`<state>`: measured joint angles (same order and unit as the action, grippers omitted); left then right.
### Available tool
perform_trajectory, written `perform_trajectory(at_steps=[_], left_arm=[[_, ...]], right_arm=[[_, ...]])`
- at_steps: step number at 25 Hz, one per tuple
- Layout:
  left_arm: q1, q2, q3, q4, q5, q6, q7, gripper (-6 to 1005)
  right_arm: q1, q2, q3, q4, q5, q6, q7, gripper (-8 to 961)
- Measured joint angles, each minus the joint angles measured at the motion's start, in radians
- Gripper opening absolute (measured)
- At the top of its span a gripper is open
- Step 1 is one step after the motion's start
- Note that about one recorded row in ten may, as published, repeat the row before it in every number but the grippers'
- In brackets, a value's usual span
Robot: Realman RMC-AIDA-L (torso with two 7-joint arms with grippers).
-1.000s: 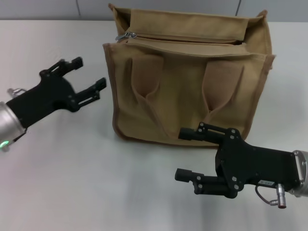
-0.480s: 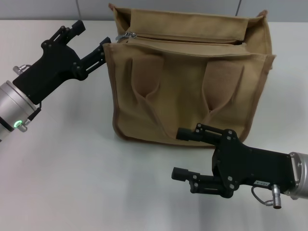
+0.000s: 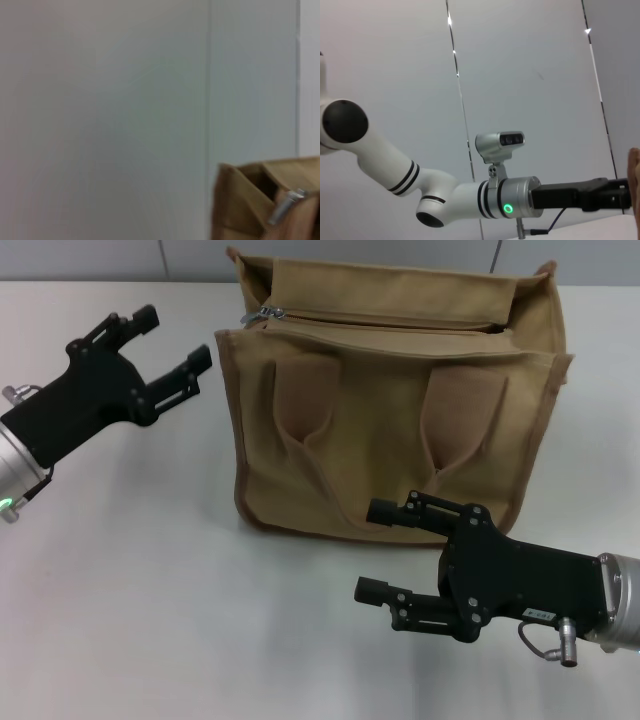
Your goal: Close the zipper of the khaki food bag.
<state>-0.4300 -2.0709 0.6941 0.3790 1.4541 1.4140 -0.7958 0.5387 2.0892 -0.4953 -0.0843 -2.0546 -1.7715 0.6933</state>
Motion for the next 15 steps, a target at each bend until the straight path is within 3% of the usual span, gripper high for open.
perform_trajectory(at_steps=[6, 15], left_arm=[[-0.006, -0.008, 0.145, 0.017, -0.012, -0.017, 0.045, 824], [-0.042, -0.009, 0.16, -0.03, -0.223, -0.044, 0.055, 824]], right_arm=[[0.014, 0.001, 0.001, 0.033, 0.005, 0.022, -0.029, 775], [0.01, 0.002, 0.001, 0.049, 0.007, 0.024, -0.037, 775]])
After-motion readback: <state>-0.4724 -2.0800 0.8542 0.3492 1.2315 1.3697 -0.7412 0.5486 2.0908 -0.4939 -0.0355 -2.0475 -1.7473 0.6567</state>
